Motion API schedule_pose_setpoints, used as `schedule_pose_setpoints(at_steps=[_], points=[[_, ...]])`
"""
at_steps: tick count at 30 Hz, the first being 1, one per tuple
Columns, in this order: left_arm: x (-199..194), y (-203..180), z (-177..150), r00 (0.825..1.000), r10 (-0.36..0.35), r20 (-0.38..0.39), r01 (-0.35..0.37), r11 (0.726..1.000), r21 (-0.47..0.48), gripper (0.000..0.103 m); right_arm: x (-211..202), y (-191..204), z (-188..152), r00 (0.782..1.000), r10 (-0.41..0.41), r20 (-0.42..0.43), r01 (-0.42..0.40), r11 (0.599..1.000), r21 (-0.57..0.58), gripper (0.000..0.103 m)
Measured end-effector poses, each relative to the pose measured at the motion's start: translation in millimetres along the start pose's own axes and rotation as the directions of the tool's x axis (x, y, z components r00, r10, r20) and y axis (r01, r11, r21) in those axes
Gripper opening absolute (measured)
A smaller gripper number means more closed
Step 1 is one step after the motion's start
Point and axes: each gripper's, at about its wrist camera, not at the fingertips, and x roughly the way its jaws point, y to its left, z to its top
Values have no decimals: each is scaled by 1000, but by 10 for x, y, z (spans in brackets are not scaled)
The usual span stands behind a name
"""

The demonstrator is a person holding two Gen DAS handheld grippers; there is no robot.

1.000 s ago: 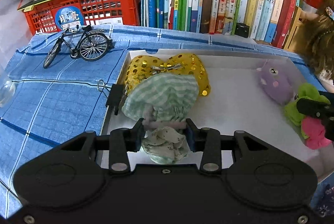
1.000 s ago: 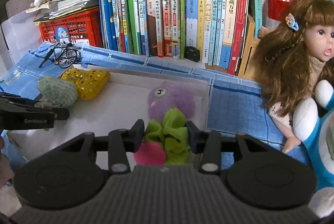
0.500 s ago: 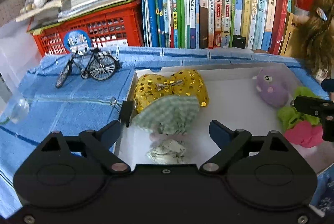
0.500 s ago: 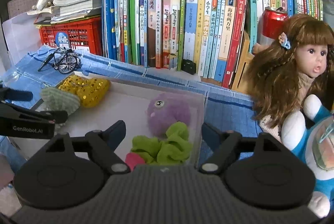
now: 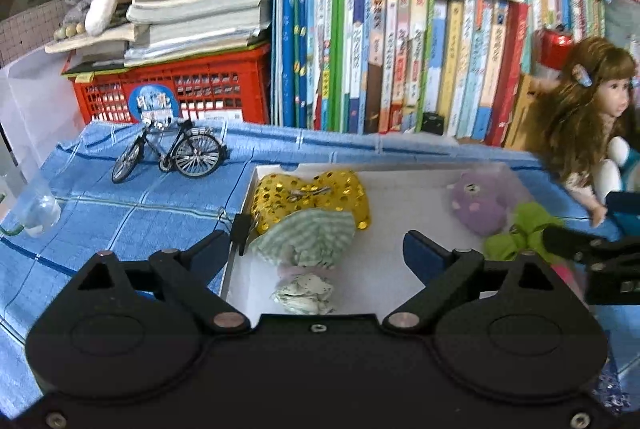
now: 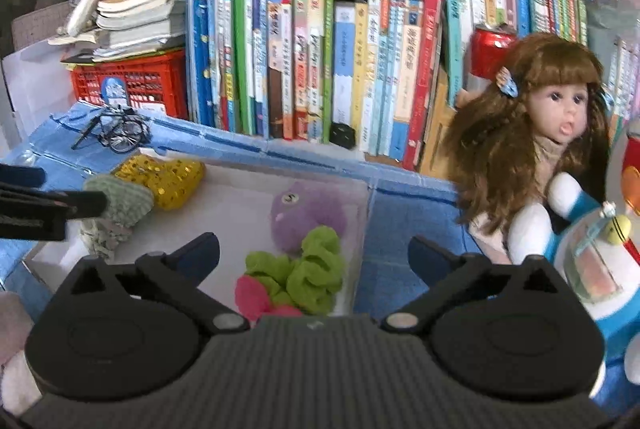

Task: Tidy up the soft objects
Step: 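Withdraw both tools from the box toward the soft items on the table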

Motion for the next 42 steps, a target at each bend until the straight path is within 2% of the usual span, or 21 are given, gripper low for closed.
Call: schedule_pose_setpoints(at_steps=[3,6,17,23,25,27,29,32,37,42], points=[[-158,-26,-43,998,-35,44,34,999,20,98,-47,-27,-63,1000,-3,-4,3,1000,27,103],[-321,-63,-86,996,-40,76,37,998,41,102,-131,-30,-117,1000,5,-2,-5,999,37,103],[-882,93,-266,983,-124,138,118,992,51,103,-538,39,-337,997,-66,26,67,997,-35,103],[-1094,310,-473,963,-251,98,252,968,2,103,-756,-20,-478,997,-78,19,79,996,-38,103],[-1147,377,-557,959,-266,96,267,964,-6,103,-817,-17,-529,996,-89,26,91,995,-51,103],[-1194,406,-634,955,-283,88,282,959,25,103,-865,-8,-584,995,-99,32,101,993,-66,103],[-1247,385,-693,958,-275,75,270,960,68,103,-879,-4,-641,994,-103,23,104,992,-77,103],[-1383,335,-808,961,-258,97,244,960,139,103,-904,-4,-739,996,-93,7,93,992,-82,103],[-1571,353,-982,960,-259,109,240,957,166,103,-992,-4,-874,998,-63,5,63,994,-94,103],[-1676,311,-1222,969,-225,104,191,944,269,103,-1082,-85,-963,1000,-5,-8,5,997,-76,103]])
